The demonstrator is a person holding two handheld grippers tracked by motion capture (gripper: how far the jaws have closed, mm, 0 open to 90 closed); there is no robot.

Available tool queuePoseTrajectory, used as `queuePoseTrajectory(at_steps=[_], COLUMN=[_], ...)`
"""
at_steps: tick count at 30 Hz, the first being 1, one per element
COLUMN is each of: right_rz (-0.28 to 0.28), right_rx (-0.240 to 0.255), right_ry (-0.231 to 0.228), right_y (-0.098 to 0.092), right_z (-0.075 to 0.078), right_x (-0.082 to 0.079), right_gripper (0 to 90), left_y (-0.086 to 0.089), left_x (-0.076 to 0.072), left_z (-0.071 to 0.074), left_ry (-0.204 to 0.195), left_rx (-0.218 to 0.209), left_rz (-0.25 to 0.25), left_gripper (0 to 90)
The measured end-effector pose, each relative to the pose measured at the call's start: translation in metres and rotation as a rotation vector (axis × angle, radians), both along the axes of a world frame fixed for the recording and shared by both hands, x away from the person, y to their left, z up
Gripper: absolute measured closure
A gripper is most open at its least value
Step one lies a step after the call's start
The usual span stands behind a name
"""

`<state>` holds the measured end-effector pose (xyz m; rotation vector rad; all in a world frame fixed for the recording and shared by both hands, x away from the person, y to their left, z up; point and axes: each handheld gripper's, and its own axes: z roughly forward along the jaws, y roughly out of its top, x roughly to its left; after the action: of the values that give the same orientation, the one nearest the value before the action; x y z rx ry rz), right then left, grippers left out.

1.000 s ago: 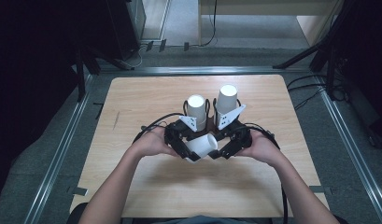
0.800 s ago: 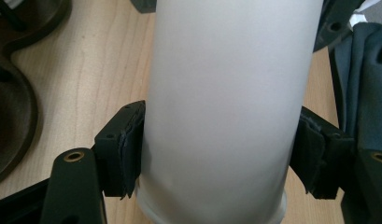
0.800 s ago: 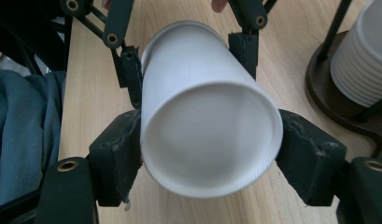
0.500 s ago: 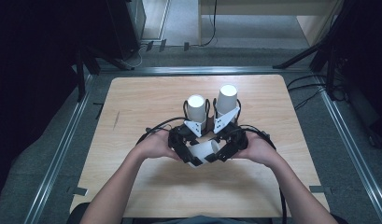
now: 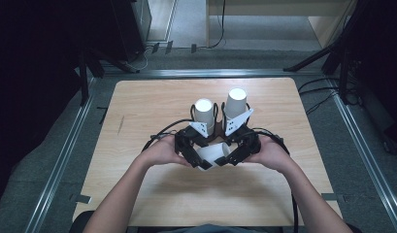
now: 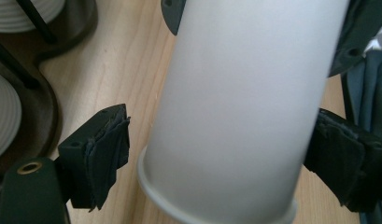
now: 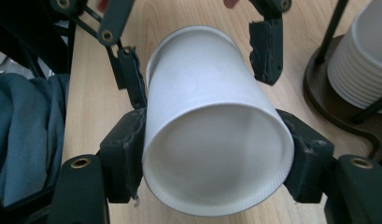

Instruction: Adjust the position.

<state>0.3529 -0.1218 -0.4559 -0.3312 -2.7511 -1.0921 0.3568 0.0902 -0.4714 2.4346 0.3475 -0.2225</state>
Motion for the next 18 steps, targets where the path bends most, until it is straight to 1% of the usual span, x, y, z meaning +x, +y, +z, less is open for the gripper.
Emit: queuePoseTrajectory(at_steps=[2,3,4,5,7,10,12,13,15,16,18], right_rz=[-0.007,-0.011,-0.011,-0.017,-0.024,-0.033,-0.038,-0.042,-0.046,-0.047,-0.056], right_rx=[-0.004,-0.002,-0.002,-0.001,0.003,0.007,0.014,0.016,0.021,0.023,0.030], right_ry=[-0.002,-0.007,-0.007,-0.001,-0.007,-0.009,-0.010,-0.010,-0.014,-0.020,-0.019], right_y=[-0.002,-0.002,-0.002,-0.004,-0.005,-0.007,-0.009,-0.009,-0.011,-0.012,-0.014], right_z=[0.000,0.000,0.000,0.000,0.000,0.001,0.002,0.003,0.004,0.004,0.005], right_x=[0.001,0.001,0.001,0.002,0.003,0.004,0.004,0.004,0.005,0.005,0.006], right_gripper=[32.7,32.7,32.7,32.6,32.6,32.6,32.6,32.6,32.5,32.5,32.5], left_y=[0.002,0.004,0.004,0.008,0.010,0.013,0.015,0.016,0.016,0.018,0.018], left_x=[0.000,0.001,0.001,0.002,0.002,0.001,0.001,0.001,0.001,0.001,0.001], left_z=[0.002,0.003,0.003,0.003,0.003,0.001,0.001,0.001,0.002,0.002,0.002], left_ry=[-0.015,-0.018,-0.018,0.004,0.012,-0.001,-0.016,-0.014,-0.020,-0.018,-0.021], left_rx=[-0.014,-0.023,-0.023,-0.057,-0.063,-0.081,-0.101,-0.113,-0.121,-0.137,-0.155], left_rz=[0.011,0.016,0.016,0.032,0.033,0.055,0.082,0.088,0.096,0.104,0.112], left_gripper=[12.1,12.1,12.4,12.7,12.9,12.6,10.9,10.4,10.2,10.2,10.2])
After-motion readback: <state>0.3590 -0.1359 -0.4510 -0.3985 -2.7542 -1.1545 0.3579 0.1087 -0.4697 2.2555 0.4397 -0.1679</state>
